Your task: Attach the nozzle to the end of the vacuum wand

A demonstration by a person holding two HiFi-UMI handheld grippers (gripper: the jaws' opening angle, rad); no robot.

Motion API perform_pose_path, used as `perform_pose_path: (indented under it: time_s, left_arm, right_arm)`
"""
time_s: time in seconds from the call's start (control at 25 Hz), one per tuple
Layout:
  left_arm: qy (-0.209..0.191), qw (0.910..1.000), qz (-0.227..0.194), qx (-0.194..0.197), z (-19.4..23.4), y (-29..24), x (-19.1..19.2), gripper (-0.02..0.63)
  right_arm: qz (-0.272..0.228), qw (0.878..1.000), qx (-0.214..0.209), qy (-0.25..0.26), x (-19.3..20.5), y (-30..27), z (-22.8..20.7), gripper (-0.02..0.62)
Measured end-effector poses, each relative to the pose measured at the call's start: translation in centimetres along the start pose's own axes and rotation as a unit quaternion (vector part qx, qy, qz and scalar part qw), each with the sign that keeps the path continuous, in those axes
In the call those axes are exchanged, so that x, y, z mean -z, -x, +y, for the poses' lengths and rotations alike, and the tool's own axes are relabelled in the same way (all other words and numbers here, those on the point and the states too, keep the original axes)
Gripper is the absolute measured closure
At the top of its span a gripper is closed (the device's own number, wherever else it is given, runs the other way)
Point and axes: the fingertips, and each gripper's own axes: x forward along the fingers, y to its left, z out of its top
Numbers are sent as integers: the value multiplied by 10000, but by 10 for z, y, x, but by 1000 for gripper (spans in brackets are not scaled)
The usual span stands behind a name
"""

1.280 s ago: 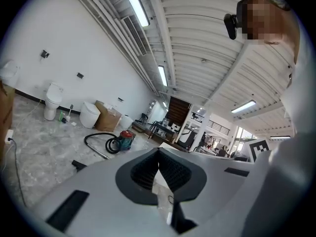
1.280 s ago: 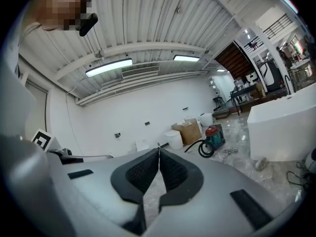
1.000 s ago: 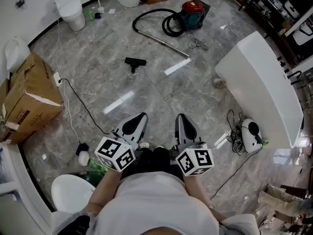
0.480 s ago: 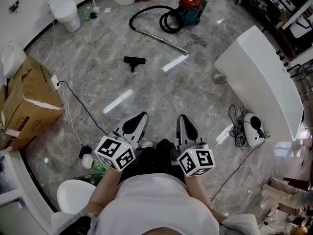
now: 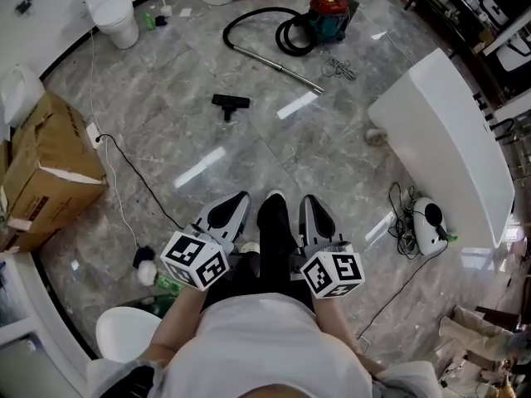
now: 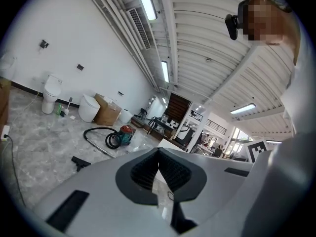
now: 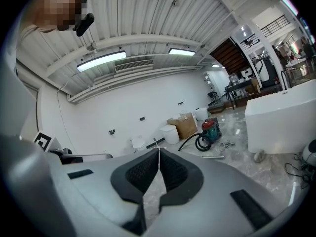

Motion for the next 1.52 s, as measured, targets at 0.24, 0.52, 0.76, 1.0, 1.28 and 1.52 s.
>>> perform_pose_path:
  time_s: [0.24,0.52,0.76,1.0,1.28,1.52]
  left_arm:
    - [30,9998,48,-172,24,-43,-18,598]
    - [-25,9996,-6,-291,50,-113,-56,598]
    - [-80,9993,-83,-347,68,-175,-86,598]
    - [-100,9996,17,-260,78,-232,-96,598]
    - [-129,9998,-17,-152,82,-271,-105,598]
    - [47,9995,-32,-295,93,-267,-103,598]
  right_arm:
    - [50,10000,-34,-22,-21,-48,-27,577]
    - [79,9998,-173,-33,-59,-123,-67,577]
    - [-3,9996,-277,-9,-93,-181,-105,577]
    - [-224,9988,-384,-199,-118,-223,-126,577]
    - [-113,9991,-364,-178,-123,-239,-152,577]
    - [-124,9993,-289,-196,-124,-245,-158,577]
